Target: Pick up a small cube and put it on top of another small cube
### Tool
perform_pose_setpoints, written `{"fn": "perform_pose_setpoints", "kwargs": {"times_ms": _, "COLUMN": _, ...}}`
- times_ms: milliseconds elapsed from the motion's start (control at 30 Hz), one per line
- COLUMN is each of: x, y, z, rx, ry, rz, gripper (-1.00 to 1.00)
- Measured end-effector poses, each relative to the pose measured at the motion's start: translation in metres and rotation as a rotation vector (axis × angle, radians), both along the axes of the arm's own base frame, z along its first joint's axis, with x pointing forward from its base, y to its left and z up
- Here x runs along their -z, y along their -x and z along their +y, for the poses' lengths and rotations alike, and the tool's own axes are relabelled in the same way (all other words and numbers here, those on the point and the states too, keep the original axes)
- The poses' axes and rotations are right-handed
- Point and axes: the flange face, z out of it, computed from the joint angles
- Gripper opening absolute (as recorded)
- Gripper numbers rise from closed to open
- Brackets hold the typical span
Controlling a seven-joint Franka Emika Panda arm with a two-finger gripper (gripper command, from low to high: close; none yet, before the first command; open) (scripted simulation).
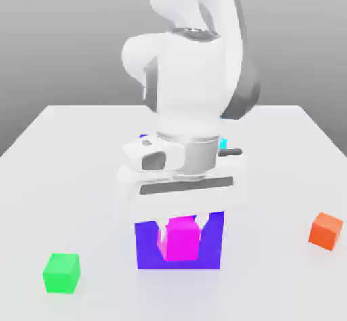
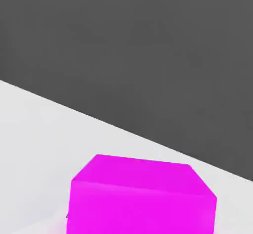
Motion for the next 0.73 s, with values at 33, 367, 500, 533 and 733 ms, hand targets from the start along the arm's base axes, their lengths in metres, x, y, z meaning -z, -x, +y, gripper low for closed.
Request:
{"fn": "perform_pose_setpoints", "kwargs": {"times_ms": 33, "x": -0.005, "y": -0.003, "z": -0.021, "rx": 0.004, "ry": 0.010, "rz": 0.000, "gripper": -1.00}}
{"fn": "perform_pose_setpoints", "kwargs": {"times_ms": 367, "x": 0.022, "y": 0.046, "z": -0.168, "rx": 0.032, "ry": -0.032, "rz": 0.152, "gripper": -1.00}}
{"fn": "perform_pose_setpoints", "kwargs": {"times_ms": 500, "x": 0.064, "y": 0.065, "z": -0.165, "rx": 0.007, "ry": -0.083, "rz": 0.218, "gripper": -1.00}}
{"fn": "perform_pose_setpoints", "kwargs": {"times_ms": 533, "x": 0.075, "y": 0.066, "z": -0.164, "rx": 0.005, "ry": -0.086, "rz": 0.221, "gripper": -1.00}}
{"fn": "perform_pose_setpoints", "kwargs": {"times_ms": 733, "x": 0.111, "y": 0.068, "z": -0.164, "rx": 0.006, "ry": -0.088, "rz": 0.226, "gripper": 1.00}}
